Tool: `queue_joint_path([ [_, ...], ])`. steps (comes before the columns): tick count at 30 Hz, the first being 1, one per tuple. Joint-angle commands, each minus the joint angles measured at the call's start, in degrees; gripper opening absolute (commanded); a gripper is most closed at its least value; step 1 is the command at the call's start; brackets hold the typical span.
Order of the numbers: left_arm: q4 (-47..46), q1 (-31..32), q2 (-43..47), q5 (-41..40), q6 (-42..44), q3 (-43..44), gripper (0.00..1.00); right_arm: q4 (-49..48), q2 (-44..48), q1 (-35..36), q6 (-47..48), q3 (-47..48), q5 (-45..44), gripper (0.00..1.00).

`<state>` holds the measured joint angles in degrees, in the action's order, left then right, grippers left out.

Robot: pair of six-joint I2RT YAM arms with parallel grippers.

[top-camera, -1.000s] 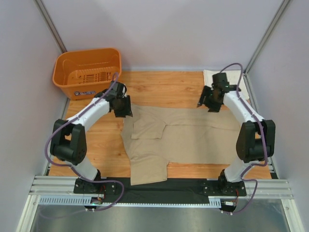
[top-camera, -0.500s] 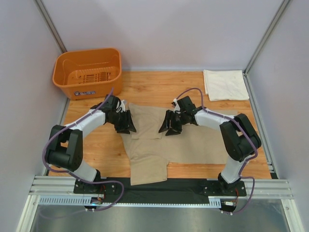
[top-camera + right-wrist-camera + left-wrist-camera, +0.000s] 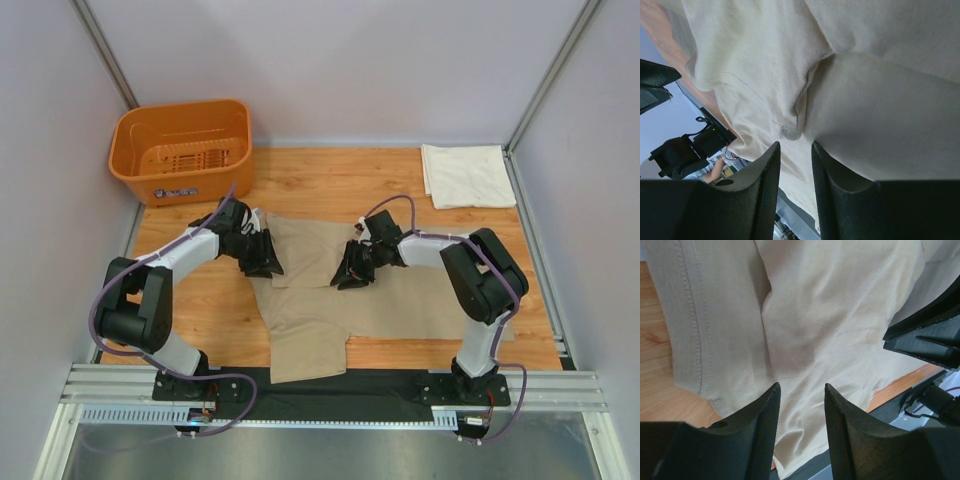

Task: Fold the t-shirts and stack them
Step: Fold the tshirt

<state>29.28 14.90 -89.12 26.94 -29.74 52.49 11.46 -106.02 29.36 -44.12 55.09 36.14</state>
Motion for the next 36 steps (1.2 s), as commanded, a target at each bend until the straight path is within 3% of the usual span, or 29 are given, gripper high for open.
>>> queue_joint_path([
  [1,-1.07,-0.13,0.88,0.57,-0.85,-0.72,0.48,-3.99,-1.38,0.34,-1.32,-0.51,0.69,0.33],
  [20,-1.24,-0.13,-2.11,1.19,-0.94,-0.99,0.45,-4.08,-4.81,0.25,-2.38,1.77,1.83,0.27],
  [36,2.8,-0.04,0.87,-3.12,-1.03,-1.86,0.51,-1.45,-4.9,0.26,-0.88,4.32,1.57,0.26],
])
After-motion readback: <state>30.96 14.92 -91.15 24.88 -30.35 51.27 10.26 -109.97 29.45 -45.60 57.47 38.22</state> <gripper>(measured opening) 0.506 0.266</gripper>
